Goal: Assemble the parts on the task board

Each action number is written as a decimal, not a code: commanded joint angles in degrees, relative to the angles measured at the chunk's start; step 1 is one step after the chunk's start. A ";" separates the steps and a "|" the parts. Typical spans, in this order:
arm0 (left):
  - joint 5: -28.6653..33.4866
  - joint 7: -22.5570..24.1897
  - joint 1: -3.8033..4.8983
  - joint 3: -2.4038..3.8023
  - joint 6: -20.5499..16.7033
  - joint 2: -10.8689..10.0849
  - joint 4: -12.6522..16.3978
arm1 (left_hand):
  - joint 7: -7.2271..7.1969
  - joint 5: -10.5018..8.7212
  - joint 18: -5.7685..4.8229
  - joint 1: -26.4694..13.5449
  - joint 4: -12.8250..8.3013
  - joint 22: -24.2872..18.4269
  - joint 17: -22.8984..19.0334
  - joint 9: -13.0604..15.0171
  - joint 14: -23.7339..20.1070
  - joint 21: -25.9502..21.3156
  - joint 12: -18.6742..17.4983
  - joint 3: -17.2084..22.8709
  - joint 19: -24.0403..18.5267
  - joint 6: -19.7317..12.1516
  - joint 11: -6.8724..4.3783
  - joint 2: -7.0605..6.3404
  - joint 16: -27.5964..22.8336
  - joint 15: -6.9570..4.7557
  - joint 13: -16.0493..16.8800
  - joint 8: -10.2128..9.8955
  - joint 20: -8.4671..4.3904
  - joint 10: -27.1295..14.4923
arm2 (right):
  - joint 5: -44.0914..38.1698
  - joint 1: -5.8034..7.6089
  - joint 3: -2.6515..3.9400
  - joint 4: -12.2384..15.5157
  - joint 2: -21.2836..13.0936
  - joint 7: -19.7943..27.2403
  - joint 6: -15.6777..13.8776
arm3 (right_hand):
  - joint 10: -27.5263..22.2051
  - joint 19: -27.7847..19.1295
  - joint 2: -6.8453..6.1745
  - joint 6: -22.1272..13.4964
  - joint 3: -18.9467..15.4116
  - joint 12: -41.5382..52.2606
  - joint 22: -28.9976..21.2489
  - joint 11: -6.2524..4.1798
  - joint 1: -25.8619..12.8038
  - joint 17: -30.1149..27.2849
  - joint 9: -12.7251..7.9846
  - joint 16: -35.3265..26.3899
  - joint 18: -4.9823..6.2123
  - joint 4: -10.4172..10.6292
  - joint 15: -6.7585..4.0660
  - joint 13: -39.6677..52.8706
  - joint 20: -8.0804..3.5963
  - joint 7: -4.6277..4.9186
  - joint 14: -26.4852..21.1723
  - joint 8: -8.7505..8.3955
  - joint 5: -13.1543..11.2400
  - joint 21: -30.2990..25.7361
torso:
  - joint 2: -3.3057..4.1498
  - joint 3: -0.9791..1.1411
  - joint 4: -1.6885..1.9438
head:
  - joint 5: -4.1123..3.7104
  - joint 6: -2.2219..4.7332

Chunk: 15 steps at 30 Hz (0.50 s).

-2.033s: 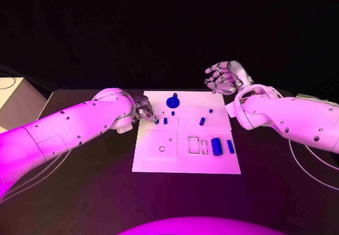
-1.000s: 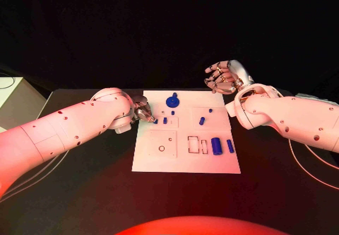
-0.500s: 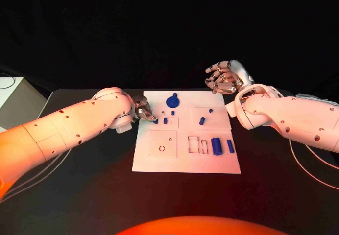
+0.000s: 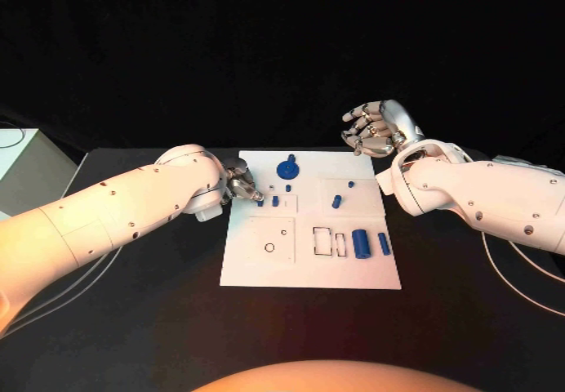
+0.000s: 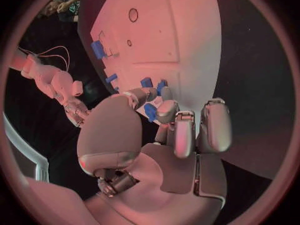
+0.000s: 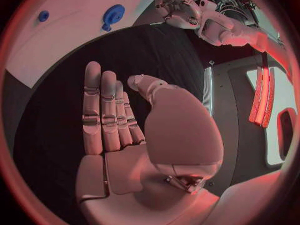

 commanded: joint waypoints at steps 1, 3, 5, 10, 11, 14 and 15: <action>1.13 0.59 -0.26 -0.17 0.06 0.27 0.15 | -0.27 -0.14 -0.52 -0.51 -4.32 0.00 15.07 -0.11 6.05 0.34 0.15 3.91 0.39 0.07 -0.18 0.01 0.19 -0.43 -0.04 -0.29 -0.14 0.41 | -0.08 0.01 0.03 0.08 -0.01 0.30 0.07 | 0.28 0.40 0.34 0.06 -0.22 0.20 -0.05 -0.12 -0.34 0.06 -0.07 -0.22 0.50 0.04 0.09 -0.07 -0.14 0.35 0.42 0.22 0.31 -0.39 | 0.00 -0.04 0.04 | -0.02 -0.03; 1.18 0.60 -0.26 -0.17 0.10 0.27 0.14 | -0.27 -0.14 -0.52 -0.51 -4.32 0.00 15.07 -0.11 6.05 0.34 0.15 3.91 0.39 0.07 -0.18 0.01 0.19 -0.43 -0.04 -0.29 -0.14 0.41 | -0.08 0.01 0.03 0.08 0.00 0.30 0.08 | 0.28 0.40 0.34 0.06 -0.22 0.20 -0.05 -0.12 -0.34 0.06 -0.07 -0.22 0.50 0.04 0.09 -0.07 -0.14 0.35 0.42 0.22 0.31 -0.39 | -0.01 -0.04 0.04 | -0.02 -0.04; 1.22 0.60 -0.26 -0.17 0.13 0.29 0.13 | -0.32 -0.16 -0.50 -0.51 -4.28 -0.08 15.01 -0.13 6.03 0.28 0.05 3.66 0.35 0.07 -0.22 -0.13 0.16 -0.46 -0.17 -0.38 -0.17 0.33 | -0.08 0.01 0.03 0.08 0.00 0.31 0.07 | 0.28 0.40 0.34 0.06 -0.22 0.20 -0.05 -0.12 -0.34 0.06 -0.07 -0.22 0.50 0.04 0.09 -0.07 -0.14 0.35 0.42 0.22 0.31 -0.39 | -0.01 -0.03 0.05 | -0.02 -0.04; 1.29 0.49 -0.26 -0.17 0.45 0.30 0.11 | -0.35 -0.19 -0.50 -0.54 -4.21 -0.11 14.99 -0.15 6.02 0.26 0.00 3.44 0.34 0.09 -0.24 -0.23 0.15 -0.49 -0.20 -0.46 -0.19 0.29 | -0.08 0.01 0.03 0.09 0.01 0.30 0.10 | 0.28 0.40 0.34 0.06 -0.22 0.20 -0.05 -0.12 -0.34 0.06 -0.07 -0.22 0.50 0.04 0.09 -0.07 -0.14 0.35 0.42 0.22 0.31 -0.39 | 0.00 -0.03 0.02 | -0.02 -0.06; 1.29 0.45 -0.26 -0.17 0.56 0.30 0.10 | -0.35 -0.19 -0.50 -0.54 -4.21 -0.11 14.99 -0.15 6.02 0.26 0.00 3.44 0.34 0.09 -0.24 -0.23 0.15 -0.49 -0.20 -0.46 -0.19 0.29 | -0.08 0.01 0.03 0.09 0.01 0.30 0.11 | 0.25 0.48 0.38 0.08 -0.23 0.29 -0.26 -0.13 -0.41 0.30 -0.20 -0.48 0.51 0.11 0.09 -0.22 -0.14 0.34 0.53 0.26 0.35 -0.50 | -0.01 -0.02 0.02 | -0.01 -0.04; 1.29 0.26 -0.26 -0.18 0.98 0.28 0.09 | -0.41 -0.18 -0.49 -0.43 -4.23 -0.15 14.99 -0.17 6.02 0.23 -0.06 3.32 0.32 0.09 -0.29 -0.27 0.15 -0.51 -0.26 -0.54 -0.22 0.24 | -0.08 0.01 0.03 0.09 0.00 0.30 0.11 | 0.25 0.48 0.38 0.08 -0.23 0.29 -0.26 -0.13 -0.41 0.30 -0.20 -0.48 0.51 0.11 0.09 -0.22 -0.14 0.34 0.53 0.26 0.35 -0.50 | -0.01 -0.02 0.02 | -0.01 -0.04; 1.29 0.25 -0.26 -0.18 1.01 0.28 0.09 | -0.42 -0.17 -0.49 -0.38 -4.25 -0.16 14.97 -0.17 6.01 0.22 -0.05 3.31 0.32 0.09 -0.30 -0.26 0.14 -0.52 -0.24 -0.56 -0.22 0.24 | -0.08 0.01 0.03 0.09 0.00 0.30 0.11 | 0.25 0.48 0.38 0.08 -0.23 0.29 -0.26 -0.13 -0.41 0.30 -0.20 -0.48 0.51 0.11 0.09 -0.22 -0.14 0.34 0.53 0.26 0.35 -0.50 | -0.01 -0.02 0.02 | -0.01 -0.04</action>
